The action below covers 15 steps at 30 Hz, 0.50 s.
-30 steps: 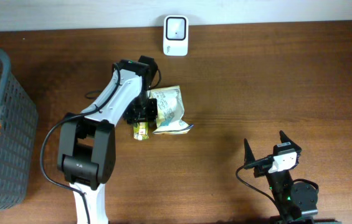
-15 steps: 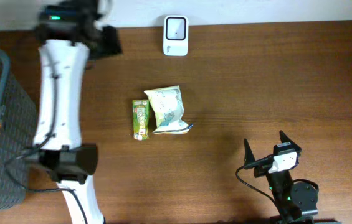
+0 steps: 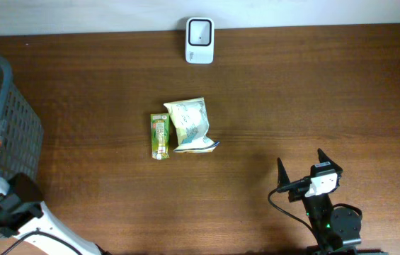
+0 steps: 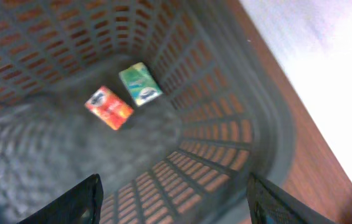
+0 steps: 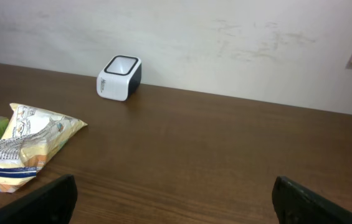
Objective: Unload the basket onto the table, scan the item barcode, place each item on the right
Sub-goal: 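Reach the left gripper into the basket and grasp the orange tissue pack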
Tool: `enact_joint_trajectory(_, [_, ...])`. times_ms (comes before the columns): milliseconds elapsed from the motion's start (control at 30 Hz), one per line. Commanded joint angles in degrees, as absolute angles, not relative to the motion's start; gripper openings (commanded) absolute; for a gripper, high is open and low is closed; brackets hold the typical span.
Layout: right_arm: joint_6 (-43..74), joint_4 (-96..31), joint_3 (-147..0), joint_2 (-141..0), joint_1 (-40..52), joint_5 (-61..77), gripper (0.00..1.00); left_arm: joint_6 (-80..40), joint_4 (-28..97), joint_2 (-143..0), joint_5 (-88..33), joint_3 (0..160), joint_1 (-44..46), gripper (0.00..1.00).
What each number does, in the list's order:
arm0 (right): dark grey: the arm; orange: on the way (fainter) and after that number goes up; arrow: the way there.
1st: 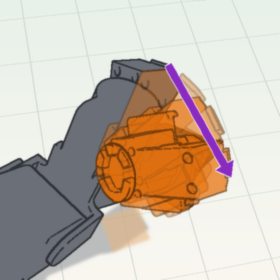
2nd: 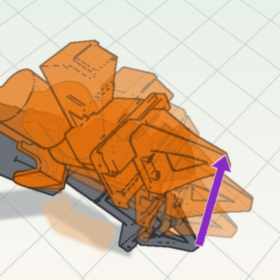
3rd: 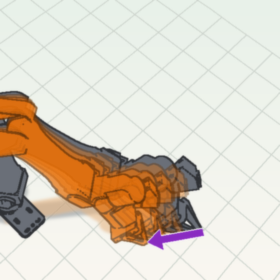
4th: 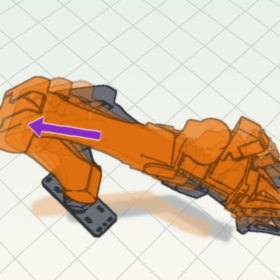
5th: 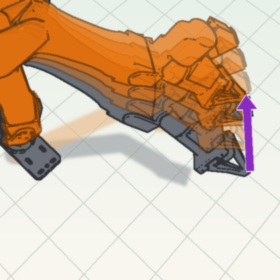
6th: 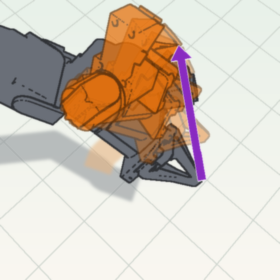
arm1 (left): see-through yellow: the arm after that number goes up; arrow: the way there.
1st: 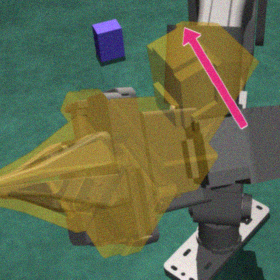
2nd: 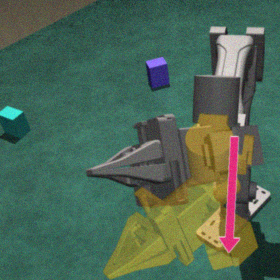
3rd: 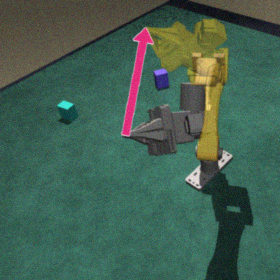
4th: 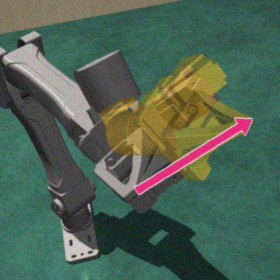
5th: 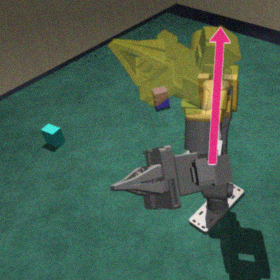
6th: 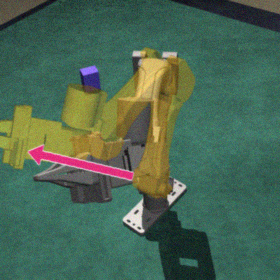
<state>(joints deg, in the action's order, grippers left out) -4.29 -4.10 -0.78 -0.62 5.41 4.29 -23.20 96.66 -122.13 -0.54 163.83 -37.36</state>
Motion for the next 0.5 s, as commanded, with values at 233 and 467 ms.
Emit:
enact_joint_trajectory(233, [-4.08, -4.14, -0.32, -0.21, 5.65, 3.79, 0.99, -22.61, 93.69, -120.18, 0.43, 141.49, -48.64, 0.68])
enact_joint_trajectory(467, [-4.08, -4.12, -0.32, -0.21, 5.65, 3.79, 0.99, -20.67, 79.31, -120.18, 5.39, 121.67, -48.40, 0.68])
